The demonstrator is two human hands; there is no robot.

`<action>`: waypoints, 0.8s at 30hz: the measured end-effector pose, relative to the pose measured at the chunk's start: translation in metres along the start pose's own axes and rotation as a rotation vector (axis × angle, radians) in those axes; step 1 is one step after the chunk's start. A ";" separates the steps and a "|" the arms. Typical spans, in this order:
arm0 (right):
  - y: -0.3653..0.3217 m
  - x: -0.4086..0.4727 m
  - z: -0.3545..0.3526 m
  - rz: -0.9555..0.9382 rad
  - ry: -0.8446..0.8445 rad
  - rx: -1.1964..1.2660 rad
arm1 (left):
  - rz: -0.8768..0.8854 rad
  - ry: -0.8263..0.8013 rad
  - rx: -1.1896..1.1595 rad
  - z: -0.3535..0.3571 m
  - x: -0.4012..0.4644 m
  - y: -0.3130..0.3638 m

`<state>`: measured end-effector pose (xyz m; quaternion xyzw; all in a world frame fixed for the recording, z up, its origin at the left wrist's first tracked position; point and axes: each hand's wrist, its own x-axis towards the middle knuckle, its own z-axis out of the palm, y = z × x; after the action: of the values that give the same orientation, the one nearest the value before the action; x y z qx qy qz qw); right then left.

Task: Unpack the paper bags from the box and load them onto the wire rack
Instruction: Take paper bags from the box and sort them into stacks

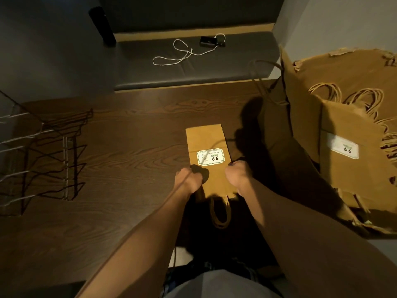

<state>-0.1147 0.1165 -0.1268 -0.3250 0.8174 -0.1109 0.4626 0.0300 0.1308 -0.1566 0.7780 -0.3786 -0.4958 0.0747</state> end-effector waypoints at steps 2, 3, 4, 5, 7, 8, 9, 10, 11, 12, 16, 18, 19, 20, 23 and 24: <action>-0.001 0.000 -0.002 0.023 -0.023 -0.007 | -0.024 -0.033 -0.051 -0.002 0.001 0.000; -0.002 -0.001 -0.005 0.012 -0.030 -0.032 | -0.022 -0.032 -0.071 -0.003 0.003 0.001; -0.007 -0.005 -0.008 -0.006 -0.044 -0.056 | -0.020 -0.031 -0.079 -0.007 0.001 0.005; -0.011 -0.007 -0.010 -0.035 -0.054 -0.068 | -0.008 -0.015 -0.074 -0.010 0.000 0.010; -0.023 -0.012 -0.014 -0.093 -0.066 -0.061 | 0.037 0.047 -0.086 -0.018 -0.001 0.025; -0.030 -0.016 -0.017 -0.132 -0.073 -0.060 | 0.074 0.078 -0.121 -0.023 -0.005 0.036; -0.038 -0.021 -0.022 -0.183 -0.086 -0.051 | 0.127 0.111 -0.164 -0.027 -0.010 0.049; -0.048 -0.027 -0.027 -0.228 -0.115 -0.042 | 0.172 0.125 -0.213 -0.033 -0.017 0.062; -0.057 -0.030 -0.031 -0.269 -0.155 -0.005 | 0.223 0.127 -0.255 -0.036 -0.020 0.075; -0.066 -0.036 -0.036 -0.295 -0.185 0.052 | 0.271 0.116 -0.284 -0.040 -0.026 0.087; -0.099 -0.066 -0.063 -0.375 -0.163 0.226 | 0.423 0.084 -0.350 -0.051 -0.049 0.129; -0.100 -0.075 -0.083 -0.339 -0.204 0.303 | 0.489 0.072 -0.350 -0.052 -0.067 0.146; -0.098 -0.079 -0.094 -0.308 -0.272 0.337 | 0.527 0.057 -0.329 -0.050 -0.075 0.154; -0.094 -0.084 -0.106 -0.272 -0.351 0.356 | 0.564 0.041 -0.310 -0.047 -0.082 0.160; -0.082 -0.098 -0.140 -0.206 -0.496 0.286 | 0.657 -0.108 -0.314 -0.037 -0.101 0.175; -0.079 -0.103 -0.151 -0.195 -0.516 0.249 | 0.687 -0.205 -0.319 -0.032 -0.110 0.181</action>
<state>-0.1690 0.1034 0.0650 -0.3599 0.6180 -0.1680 0.6785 -0.0609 0.0682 0.0269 0.5312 -0.5406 -0.5696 0.3181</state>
